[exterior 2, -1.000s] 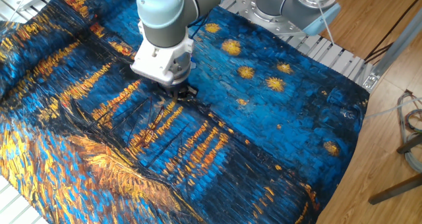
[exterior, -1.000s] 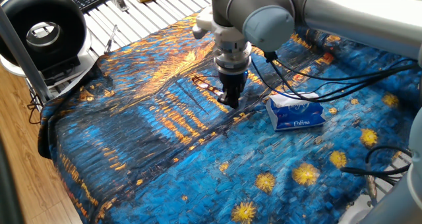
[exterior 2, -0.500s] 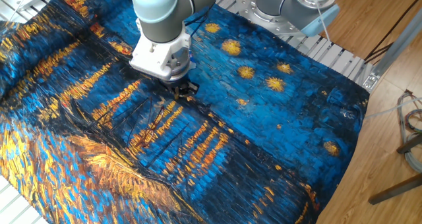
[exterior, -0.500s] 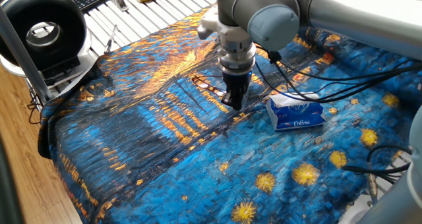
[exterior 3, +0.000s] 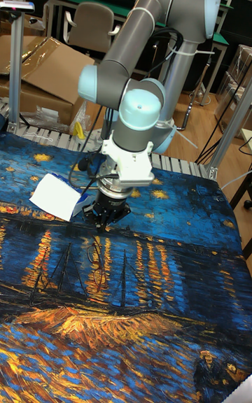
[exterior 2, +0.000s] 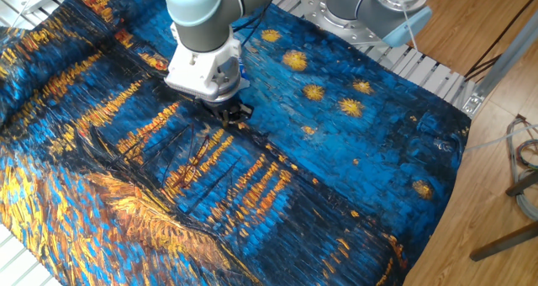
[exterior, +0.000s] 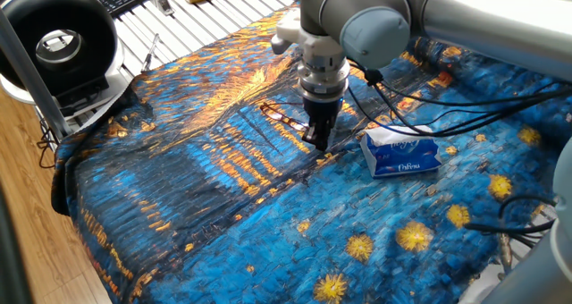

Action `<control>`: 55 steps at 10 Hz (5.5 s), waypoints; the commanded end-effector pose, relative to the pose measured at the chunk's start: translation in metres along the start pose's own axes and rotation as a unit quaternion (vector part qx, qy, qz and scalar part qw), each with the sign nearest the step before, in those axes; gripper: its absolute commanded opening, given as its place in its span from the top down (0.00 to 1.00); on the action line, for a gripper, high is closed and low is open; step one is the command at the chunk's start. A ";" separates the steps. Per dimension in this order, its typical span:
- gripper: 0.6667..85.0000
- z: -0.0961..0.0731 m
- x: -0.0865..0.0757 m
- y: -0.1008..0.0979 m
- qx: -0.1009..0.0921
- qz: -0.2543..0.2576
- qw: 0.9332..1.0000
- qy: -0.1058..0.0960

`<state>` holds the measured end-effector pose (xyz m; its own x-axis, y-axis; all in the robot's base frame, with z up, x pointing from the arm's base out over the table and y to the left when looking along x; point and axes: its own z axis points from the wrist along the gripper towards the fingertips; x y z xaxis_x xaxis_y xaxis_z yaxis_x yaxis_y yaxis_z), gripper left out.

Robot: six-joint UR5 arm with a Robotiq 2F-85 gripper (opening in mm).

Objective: Unfold the leg of the glasses (with one hand)

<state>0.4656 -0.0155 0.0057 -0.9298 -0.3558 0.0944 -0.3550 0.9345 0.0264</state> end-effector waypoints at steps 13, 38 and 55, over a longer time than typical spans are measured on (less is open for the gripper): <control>1.00 0.000 0.003 -0.011 -0.041 -0.029 0.999 -0.016; 1.00 0.000 0.012 -0.005 -0.090 -0.057 0.994 -0.002; 1.00 0.003 0.018 -0.012 -0.085 -0.086 0.992 0.038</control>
<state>0.4489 -0.0369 0.0013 -0.8438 -0.5160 0.1479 -0.4833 0.8502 0.2089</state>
